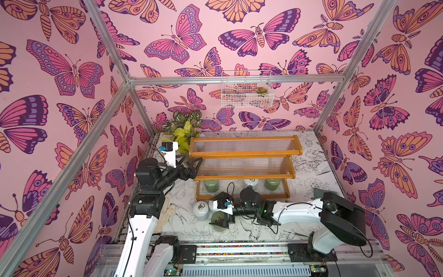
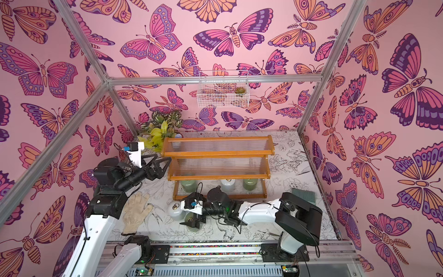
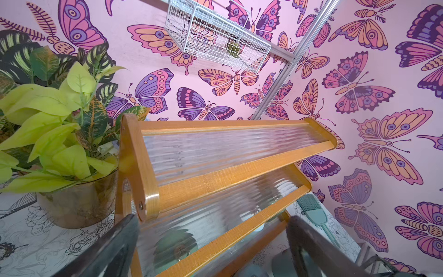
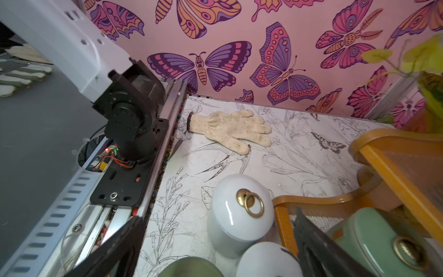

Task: Remove the tea canisters from the shelf
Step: Place the tea canister at the center of the board, then adjust the shelf at the center of the board.

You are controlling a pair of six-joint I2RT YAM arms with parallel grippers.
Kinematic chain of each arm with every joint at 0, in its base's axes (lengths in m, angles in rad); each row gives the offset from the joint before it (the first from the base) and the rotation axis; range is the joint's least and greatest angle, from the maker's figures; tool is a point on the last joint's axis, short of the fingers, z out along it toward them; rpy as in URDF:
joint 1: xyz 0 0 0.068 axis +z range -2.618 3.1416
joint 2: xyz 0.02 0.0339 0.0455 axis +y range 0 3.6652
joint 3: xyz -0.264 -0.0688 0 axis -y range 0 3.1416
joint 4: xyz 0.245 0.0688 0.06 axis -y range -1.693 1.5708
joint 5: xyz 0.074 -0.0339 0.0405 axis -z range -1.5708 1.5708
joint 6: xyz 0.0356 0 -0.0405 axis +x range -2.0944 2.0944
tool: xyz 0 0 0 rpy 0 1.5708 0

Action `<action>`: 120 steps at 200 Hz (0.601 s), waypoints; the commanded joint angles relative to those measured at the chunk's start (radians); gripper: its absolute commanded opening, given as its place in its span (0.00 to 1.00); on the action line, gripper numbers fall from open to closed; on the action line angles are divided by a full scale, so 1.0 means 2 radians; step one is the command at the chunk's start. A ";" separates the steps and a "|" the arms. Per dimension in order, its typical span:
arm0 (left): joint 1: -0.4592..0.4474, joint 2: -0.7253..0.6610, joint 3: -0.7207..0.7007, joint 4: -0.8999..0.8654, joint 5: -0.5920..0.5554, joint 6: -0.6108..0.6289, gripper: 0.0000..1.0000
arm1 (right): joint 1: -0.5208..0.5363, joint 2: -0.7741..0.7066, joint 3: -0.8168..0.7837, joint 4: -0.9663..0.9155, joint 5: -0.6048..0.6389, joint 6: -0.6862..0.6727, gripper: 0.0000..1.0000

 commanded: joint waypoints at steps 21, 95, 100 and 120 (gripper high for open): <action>-0.004 -0.013 -0.001 -0.021 -0.019 -0.002 0.99 | -0.032 -0.086 0.009 -0.064 0.073 0.015 0.98; -0.011 -0.026 -0.013 -0.061 -0.048 0.010 0.99 | -0.086 -0.166 0.039 -0.245 0.186 0.034 0.94; -0.012 -0.028 -0.015 -0.064 -0.051 0.010 0.99 | -0.089 -0.169 0.037 -0.247 0.192 0.037 0.93; -0.017 -0.033 -0.025 -0.076 -0.060 0.011 0.99 | -0.102 -0.191 0.013 -0.243 0.191 0.050 0.93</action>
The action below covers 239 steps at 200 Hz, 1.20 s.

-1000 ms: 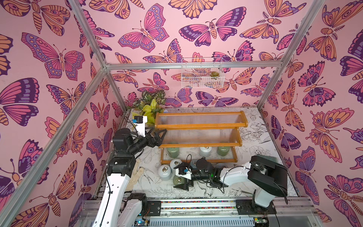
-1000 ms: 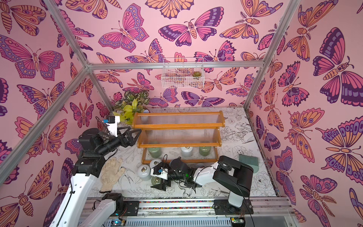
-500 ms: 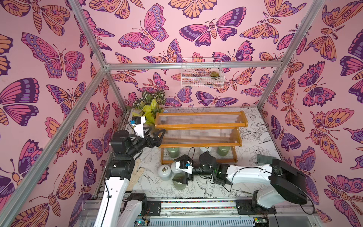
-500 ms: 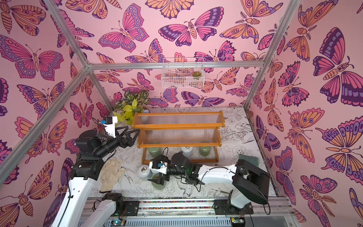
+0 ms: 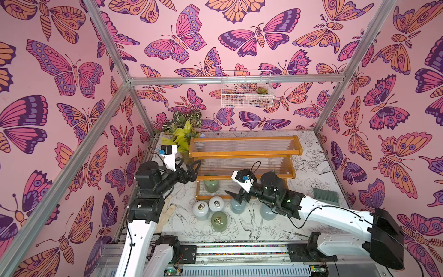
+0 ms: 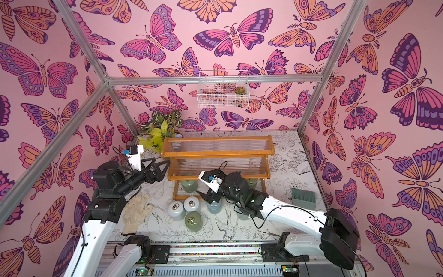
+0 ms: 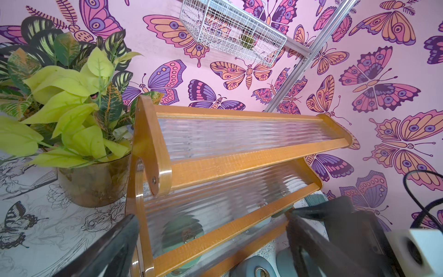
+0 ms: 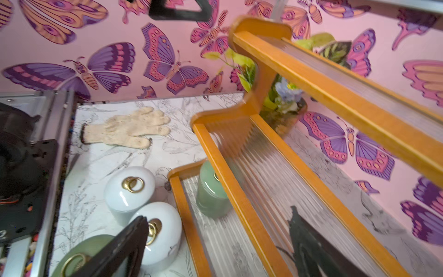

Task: Remove the tea canisters from the shelf
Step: Adjust the shelf at the center of the board.

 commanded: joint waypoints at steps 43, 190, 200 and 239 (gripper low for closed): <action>-0.019 -0.020 -0.032 -0.043 -0.035 0.010 0.99 | -0.038 -0.092 -0.045 -0.049 -0.011 0.057 0.90; -0.078 0.074 0.010 -0.114 -0.173 -0.029 0.58 | -0.046 -0.139 0.000 -0.300 0.421 0.320 0.00; -0.078 0.085 0.017 -0.117 -0.172 -0.028 0.56 | -0.050 -0.135 0.002 -0.322 0.413 0.338 0.00; -0.085 0.107 0.032 -0.112 -0.179 -0.025 0.63 | -0.081 -0.136 -0.017 -0.355 0.385 0.396 0.00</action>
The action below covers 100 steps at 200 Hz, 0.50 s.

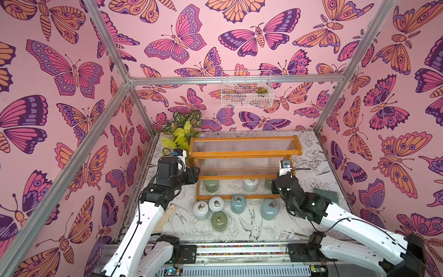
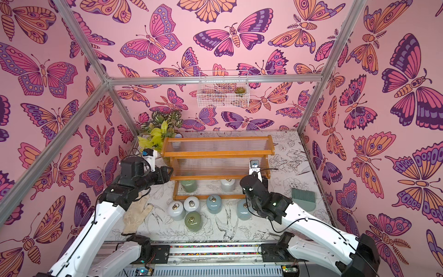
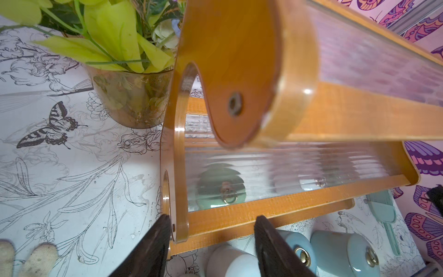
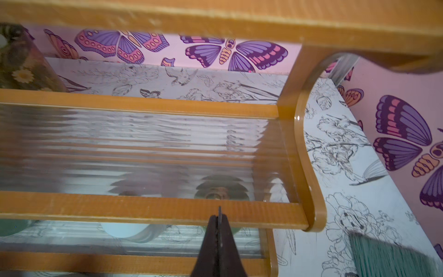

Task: Remove the tea canisters from the shelf
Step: Adjust the shelf at the center of the board.

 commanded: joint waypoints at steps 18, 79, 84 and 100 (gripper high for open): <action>-0.006 0.011 0.013 -0.007 -0.012 0.004 0.66 | -0.055 -0.016 -0.024 -0.034 -0.033 0.067 0.00; -0.013 0.028 0.010 0.012 -0.015 0.006 0.69 | -0.142 -0.012 -0.048 -0.009 -0.114 0.062 0.01; -0.013 0.029 0.009 0.014 -0.016 0.006 0.69 | -0.147 -0.008 -0.048 -0.007 -0.119 0.062 0.02; -0.013 0.033 0.006 0.019 -0.016 0.005 0.70 | -0.159 0.007 -0.050 0.009 -0.132 0.062 0.04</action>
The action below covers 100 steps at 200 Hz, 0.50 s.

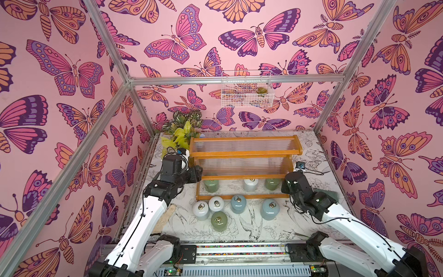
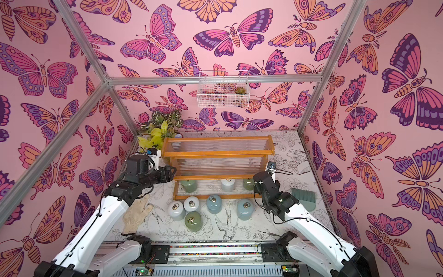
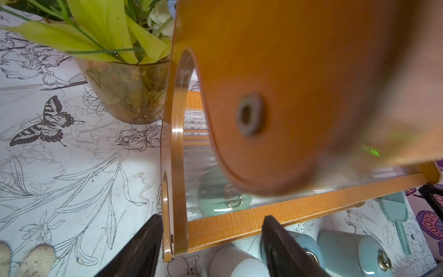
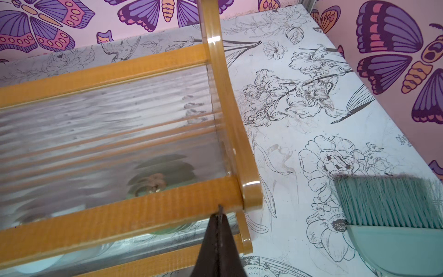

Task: Remove the tea canisters from the shelf
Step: Adjust the shelf at the center of the board.

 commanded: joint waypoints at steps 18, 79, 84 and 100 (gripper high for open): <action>-0.003 0.008 -0.001 0.020 -0.007 0.003 0.71 | -0.033 0.036 -0.004 0.043 -0.046 0.004 0.05; -0.006 0.009 -0.010 0.031 -0.007 0.002 0.71 | -0.068 0.087 0.008 0.124 -0.065 -0.022 0.09; -0.005 0.009 -0.009 0.032 -0.007 0.003 0.71 | -0.072 0.094 0.012 0.128 -0.067 -0.023 0.10; -0.005 0.006 -0.010 0.031 -0.008 0.004 0.71 | -0.077 0.112 0.020 0.147 -0.070 -0.030 0.11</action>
